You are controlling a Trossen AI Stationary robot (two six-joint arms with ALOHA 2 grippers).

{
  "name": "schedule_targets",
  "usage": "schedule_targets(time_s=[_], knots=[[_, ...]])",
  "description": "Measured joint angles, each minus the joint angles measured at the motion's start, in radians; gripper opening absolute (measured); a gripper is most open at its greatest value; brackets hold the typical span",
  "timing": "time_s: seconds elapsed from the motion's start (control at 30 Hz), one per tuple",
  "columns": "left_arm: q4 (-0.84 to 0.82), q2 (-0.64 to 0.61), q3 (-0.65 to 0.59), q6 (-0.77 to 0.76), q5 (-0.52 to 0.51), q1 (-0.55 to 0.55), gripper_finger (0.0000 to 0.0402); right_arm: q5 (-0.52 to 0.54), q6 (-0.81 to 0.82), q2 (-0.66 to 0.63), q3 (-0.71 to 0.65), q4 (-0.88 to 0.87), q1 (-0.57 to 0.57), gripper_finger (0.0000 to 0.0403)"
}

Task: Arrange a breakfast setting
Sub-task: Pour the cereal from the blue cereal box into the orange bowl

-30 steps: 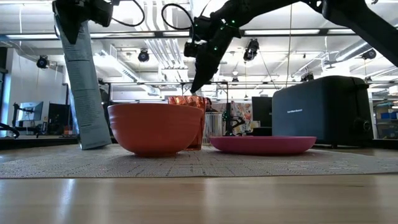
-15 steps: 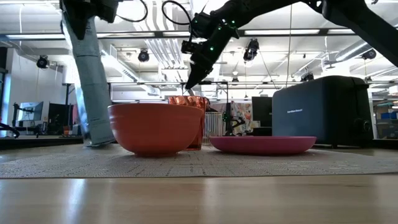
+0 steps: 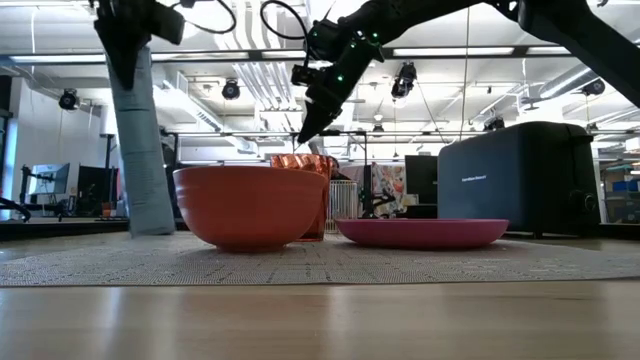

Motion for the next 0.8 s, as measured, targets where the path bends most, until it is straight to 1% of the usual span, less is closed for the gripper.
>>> schedule_targets(time_s=[0.13,0.27,0.47,0.53,0.63,0.8], knots=[[0.002,-0.002,-0.023,-0.002,-0.026,0.024,0.0000,0.000,0.000,0.000,0.000,0.000,0.000,0.0210],[-0.001,0.007,-0.014,0.009,-0.086,0.026,0.0000,0.000,0.000,0.000,0.000,0.000,0.000,0.0210],[-0.005,0.027,0.029,0.071,-0.246,0.044,0.0000,0.000,0.000,0.000,0.000,0.001,0.000,0.0210],[-0.001,0.039,0.037,0.092,-0.275,0.058,0.0000,0.000,0.000,0.000,0.000,0.001,0.000,0.0210],[-0.001,0.050,0.041,0.102,-0.266,0.073,0.0000,0.000,0.000,0.000,0.000,0.001,0.000,0.0210],[-0.001,0.062,0.040,0.090,-0.174,0.078,0.0000,0.000,0.000,0.000,0.000,0.001,0.000,0.0210]])
